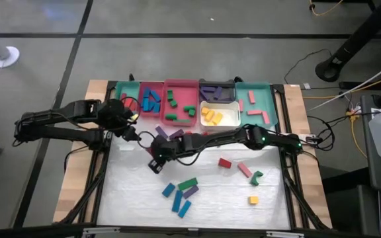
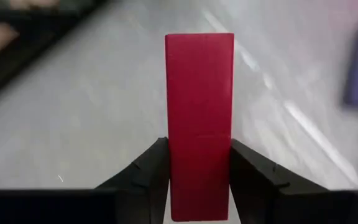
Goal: Sort blocks
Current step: Put the red block into the left green bin
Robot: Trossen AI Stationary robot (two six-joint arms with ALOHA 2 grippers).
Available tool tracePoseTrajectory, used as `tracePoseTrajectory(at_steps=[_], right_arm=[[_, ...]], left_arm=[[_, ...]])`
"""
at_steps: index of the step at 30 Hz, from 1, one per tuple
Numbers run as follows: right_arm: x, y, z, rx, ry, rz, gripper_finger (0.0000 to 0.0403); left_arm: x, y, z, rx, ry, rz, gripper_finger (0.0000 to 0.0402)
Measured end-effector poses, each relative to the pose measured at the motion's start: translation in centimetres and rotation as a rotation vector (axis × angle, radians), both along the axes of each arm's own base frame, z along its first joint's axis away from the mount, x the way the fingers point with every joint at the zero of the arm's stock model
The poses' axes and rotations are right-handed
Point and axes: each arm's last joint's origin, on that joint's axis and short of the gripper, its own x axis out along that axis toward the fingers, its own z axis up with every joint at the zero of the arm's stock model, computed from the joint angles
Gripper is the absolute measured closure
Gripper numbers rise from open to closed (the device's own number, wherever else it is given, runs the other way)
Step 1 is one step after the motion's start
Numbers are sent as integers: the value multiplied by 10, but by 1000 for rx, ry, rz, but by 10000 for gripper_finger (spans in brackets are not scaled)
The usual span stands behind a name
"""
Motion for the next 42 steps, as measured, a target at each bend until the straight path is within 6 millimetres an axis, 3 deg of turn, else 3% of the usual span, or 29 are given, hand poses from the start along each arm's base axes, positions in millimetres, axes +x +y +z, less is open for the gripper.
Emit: tracePoseTrajectory(at_steps=[6,18,23,31,38,42], right_arm=[[11,-10,25,-22,-207,23,271],[20,-20,36,-74,-347,20,264],[19,-21,36,-117,-340,-6,263],[19,-24,36,-155,-339,-51,263],[19,-23,36,-141,-339,-38,261],[20,-22,36,-100,-339,7,237]], left_arm=[[2,0,0,-67,6,78,188],[4,0,-1,-155,22,137,190],[4,-1,0,-191,25,132,234],[4,-1,0,-198,23,134,363],[4,-1,0,-177,18,105,365],[3,2,-1,-146,16,81,365]])
